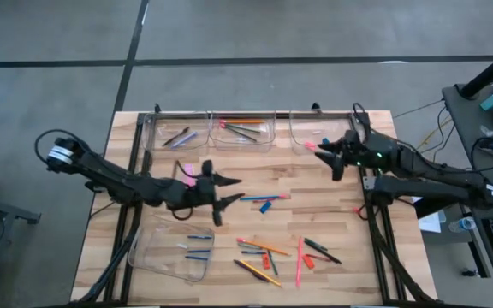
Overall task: Sort crayons/erasers/pens/pencils in bins
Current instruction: Put the blue pencil into the top middle transparent bin
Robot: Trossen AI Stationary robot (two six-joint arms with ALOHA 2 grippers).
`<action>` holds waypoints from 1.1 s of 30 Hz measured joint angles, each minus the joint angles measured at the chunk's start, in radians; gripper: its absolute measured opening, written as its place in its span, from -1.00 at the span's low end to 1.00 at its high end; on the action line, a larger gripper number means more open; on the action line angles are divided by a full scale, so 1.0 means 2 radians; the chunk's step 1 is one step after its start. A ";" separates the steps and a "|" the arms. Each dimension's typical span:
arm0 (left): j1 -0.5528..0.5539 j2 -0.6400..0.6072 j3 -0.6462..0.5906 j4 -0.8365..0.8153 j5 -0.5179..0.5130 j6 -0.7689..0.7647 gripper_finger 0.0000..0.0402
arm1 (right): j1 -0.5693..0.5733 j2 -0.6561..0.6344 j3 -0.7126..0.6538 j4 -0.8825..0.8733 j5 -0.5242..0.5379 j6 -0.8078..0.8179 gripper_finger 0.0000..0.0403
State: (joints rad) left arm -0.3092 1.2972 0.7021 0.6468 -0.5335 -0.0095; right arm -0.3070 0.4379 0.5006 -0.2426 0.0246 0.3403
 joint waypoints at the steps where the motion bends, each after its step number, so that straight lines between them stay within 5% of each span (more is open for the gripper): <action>1: 0.000 0.013 0.012 -0.014 0.000 0.006 -0.14 | 0.016 -0.014 -0.013 0.026 0.000 -0.001 -0.14; 12: 0.032 0.081 0.142 -0.263 0.001 -0.058 -0.14 | 0.090 -0.032 -0.115 0.190 -0.003 -0.058 -0.15; 23: 0.080 0.124 0.133 -0.276 0.040 -0.058 -0.14 | 0.098 -0.005 -0.198 0.342 0.001 -0.106 -0.15; 33: 0.126 0.175 0.129 -0.275 0.123 -0.058 -0.14 | 0.098 0.012 -0.192 0.349 0.001 -0.149 -0.15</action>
State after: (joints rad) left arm -0.0577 1.6480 0.9600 0.0966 -0.2875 -0.1253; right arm -0.1116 0.4627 0.1175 0.4548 0.0261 0.0421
